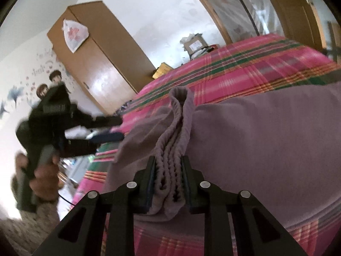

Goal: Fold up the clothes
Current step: 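Lower the mauve pants onto the bed and open both grippers, then withdraw both grippers from the laid-out pants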

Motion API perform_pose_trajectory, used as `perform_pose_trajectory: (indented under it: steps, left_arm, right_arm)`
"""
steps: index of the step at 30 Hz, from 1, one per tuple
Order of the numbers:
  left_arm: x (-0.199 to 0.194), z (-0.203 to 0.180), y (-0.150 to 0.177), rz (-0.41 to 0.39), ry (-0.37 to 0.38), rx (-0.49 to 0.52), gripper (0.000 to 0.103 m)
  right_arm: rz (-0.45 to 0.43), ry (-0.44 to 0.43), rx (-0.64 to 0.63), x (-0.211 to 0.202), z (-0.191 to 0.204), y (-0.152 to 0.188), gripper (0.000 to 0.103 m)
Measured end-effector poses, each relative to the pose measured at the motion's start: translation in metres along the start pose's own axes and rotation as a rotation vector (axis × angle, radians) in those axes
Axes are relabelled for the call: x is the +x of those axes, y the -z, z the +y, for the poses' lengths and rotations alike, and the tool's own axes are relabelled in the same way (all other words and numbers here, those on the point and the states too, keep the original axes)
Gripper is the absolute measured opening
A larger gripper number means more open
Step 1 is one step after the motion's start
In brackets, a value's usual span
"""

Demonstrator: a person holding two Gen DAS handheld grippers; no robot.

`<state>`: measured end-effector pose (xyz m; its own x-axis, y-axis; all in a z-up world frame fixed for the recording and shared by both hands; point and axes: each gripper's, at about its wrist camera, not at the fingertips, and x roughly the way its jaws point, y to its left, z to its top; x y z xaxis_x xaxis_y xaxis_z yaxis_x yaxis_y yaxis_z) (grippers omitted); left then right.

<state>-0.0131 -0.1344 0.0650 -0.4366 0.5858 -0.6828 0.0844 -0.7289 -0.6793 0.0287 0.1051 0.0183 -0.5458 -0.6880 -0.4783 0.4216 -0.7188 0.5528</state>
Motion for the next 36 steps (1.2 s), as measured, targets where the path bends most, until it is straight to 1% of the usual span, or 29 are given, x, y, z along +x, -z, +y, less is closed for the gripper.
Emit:
perform_pose_trajectory:
  steps: [3,6,11,16,18,22,25,29,31,33,35,36]
  left_arm:
    - [-0.009,0.015,0.009,-0.024,-0.018,-0.019,0.034]
    - [-0.011,0.027,0.016,-0.027,-0.033,-0.038,0.035]
    - [-0.010,0.045,0.026,-0.006,-0.027,-0.068,0.035]
    - [-0.014,0.054,0.037,-0.001,-0.031,-0.062,0.035]
    - [-0.017,0.055,0.042,0.001,-0.029,-0.053,0.035]
    - [-0.018,0.058,0.048,0.013,-0.022,-0.050,0.035]
    - [-0.020,0.062,0.051,0.014,-0.011,-0.053,0.035]
    - [-0.027,0.065,0.057,0.008,0.001,-0.045,0.035]
    - [-0.030,0.067,0.059,0.005,0.009,-0.046,0.035]
    - [-0.032,0.071,0.061,0.002,0.005,-0.049,0.035]
    - [-0.033,0.074,0.063,0.000,0.001,-0.059,0.035]
    - [-0.034,0.076,0.064,0.000,0.007,-0.065,0.035]
  right_arm:
    - [-0.004,-0.026,0.033,-0.004,-0.004,-0.001,0.024]
    - [-0.005,-0.015,0.052,-0.004,-0.008,0.000,0.024]
    - [0.019,0.017,0.072,0.002,-0.016,0.007,0.024]
    - [0.043,0.056,0.061,0.003,-0.017,0.004,0.032]
    - [0.050,0.070,0.060,0.001,-0.019,0.001,0.038]
    - [0.015,0.121,0.043,-0.010,-0.020,-0.009,0.039]
    - [-0.013,0.163,-0.009,-0.012,-0.012,-0.022,0.039]
    - [-0.027,0.204,-0.160,-0.004,0.010,-0.041,0.040]
    - [-0.006,0.214,-0.245,0.010,0.021,-0.049,0.040]
    - [0.044,0.214,-0.306,0.027,0.027,-0.052,0.040]
    - [0.100,0.241,-0.332,0.043,0.027,-0.051,0.040]
    - [0.109,0.262,-0.334,0.047,0.024,-0.051,0.040]
